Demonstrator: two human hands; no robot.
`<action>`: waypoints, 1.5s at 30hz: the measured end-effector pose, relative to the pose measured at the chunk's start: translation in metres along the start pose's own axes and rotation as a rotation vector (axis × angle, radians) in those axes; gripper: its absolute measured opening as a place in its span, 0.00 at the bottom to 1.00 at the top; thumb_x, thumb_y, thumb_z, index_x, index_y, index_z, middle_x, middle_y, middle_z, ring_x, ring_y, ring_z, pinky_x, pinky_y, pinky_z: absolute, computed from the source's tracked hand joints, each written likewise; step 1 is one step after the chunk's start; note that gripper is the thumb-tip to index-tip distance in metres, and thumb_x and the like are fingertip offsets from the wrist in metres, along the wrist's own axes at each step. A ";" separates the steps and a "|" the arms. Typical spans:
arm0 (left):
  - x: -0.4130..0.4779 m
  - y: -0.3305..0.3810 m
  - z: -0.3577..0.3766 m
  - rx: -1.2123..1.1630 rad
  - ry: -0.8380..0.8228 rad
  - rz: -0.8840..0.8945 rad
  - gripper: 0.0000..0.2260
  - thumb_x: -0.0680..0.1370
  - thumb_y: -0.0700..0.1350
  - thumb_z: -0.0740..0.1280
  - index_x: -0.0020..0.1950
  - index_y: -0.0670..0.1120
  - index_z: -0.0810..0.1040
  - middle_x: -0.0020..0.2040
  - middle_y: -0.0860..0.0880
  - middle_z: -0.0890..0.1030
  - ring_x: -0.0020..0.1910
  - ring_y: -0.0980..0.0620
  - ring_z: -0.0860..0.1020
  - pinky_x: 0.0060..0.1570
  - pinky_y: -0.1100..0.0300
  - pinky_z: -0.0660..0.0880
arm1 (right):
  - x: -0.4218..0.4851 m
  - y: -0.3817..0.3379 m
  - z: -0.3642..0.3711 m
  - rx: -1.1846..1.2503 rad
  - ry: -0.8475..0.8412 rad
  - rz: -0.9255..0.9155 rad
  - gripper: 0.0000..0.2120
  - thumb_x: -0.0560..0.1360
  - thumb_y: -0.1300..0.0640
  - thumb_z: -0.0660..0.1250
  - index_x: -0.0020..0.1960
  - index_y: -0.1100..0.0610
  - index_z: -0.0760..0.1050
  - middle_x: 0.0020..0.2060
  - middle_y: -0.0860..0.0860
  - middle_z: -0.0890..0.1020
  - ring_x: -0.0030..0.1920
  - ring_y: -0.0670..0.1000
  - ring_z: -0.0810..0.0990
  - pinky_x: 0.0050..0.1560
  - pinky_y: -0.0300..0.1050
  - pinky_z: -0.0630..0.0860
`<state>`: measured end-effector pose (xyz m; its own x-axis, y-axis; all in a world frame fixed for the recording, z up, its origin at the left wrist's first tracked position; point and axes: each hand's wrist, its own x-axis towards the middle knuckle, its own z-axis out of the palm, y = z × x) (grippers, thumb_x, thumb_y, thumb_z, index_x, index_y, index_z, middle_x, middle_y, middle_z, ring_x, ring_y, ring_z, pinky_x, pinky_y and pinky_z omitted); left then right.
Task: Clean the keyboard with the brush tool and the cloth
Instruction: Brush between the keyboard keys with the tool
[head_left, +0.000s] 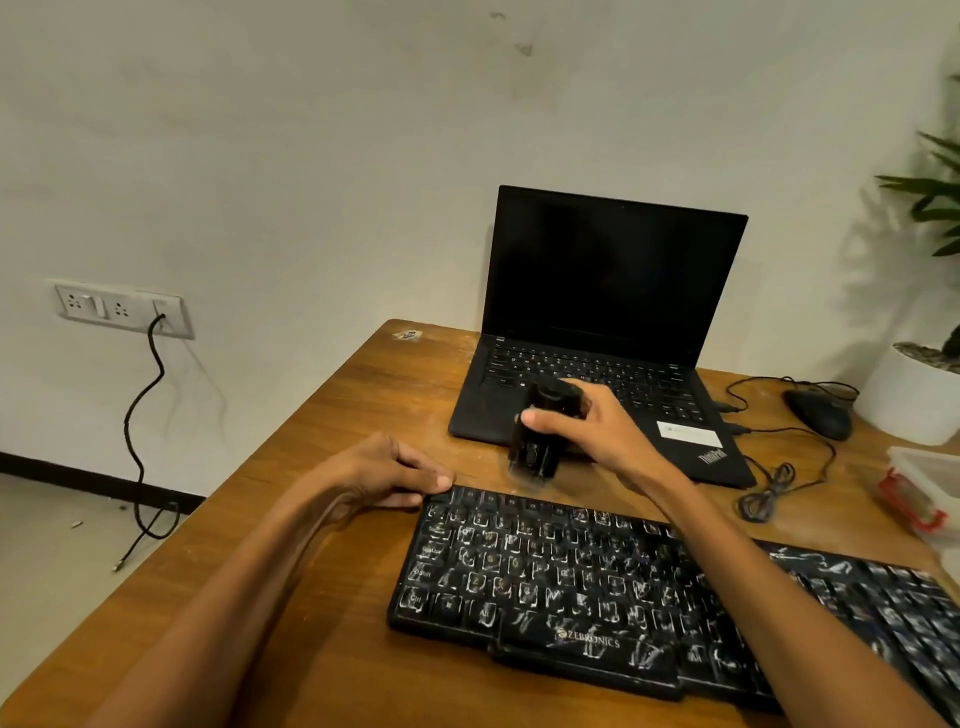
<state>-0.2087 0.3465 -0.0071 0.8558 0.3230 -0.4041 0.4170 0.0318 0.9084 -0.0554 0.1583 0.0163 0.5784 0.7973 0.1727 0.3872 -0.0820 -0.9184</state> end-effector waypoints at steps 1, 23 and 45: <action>0.000 -0.001 0.000 -0.011 -0.003 -0.002 0.06 0.68 0.35 0.71 0.43 0.40 0.83 0.43 0.44 0.83 0.33 0.54 0.79 0.26 0.70 0.74 | 0.001 -0.001 0.002 0.028 -0.034 0.014 0.17 0.67 0.51 0.73 0.49 0.59 0.76 0.45 0.57 0.83 0.49 0.56 0.82 0.53 0.54 0.77; -0.008 -0.001 0.003 -0.075 0.012 0.013 0.06 0.72 0.38 0.69 0.45 0.37 0.81 0.40 0.44 0.82 0.33 0.55 0.79 0.30 0.70 0.77 | 0.008 -0.013 0.037 0.017 -0.056 -0.096 0.14 0.70 0.54 0.71 0.50 0.61 0.75 0.45 0.54 0.81 0.46 0.47 0.81 0.42 0.38 0.76; -0.001 -0.004 0.004 0.171 0.062 0.123 0.05 0.71 0.35 0.69 0.36 0.42 0.81 0.38 0.48 0.81 0.34 0.56 0.78 0.30 0.69 0.74 | -0.007 -0.030 0.033 -0.078 -0.250 -0.123 0.14 0.66 0.50 0.72 0.48 0.55 0.78 0.44 0.51 0.83 0.48 0.49 0.81 0.50 0.42 0.76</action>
<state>-0.2101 0.3420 -0.0106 0.8852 0.3720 -0.2793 0.3611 -0.1710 0.9167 -0.0943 0.1748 0.0311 0.3327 0.9259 0.1789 0.5028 -0.0137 -0.8643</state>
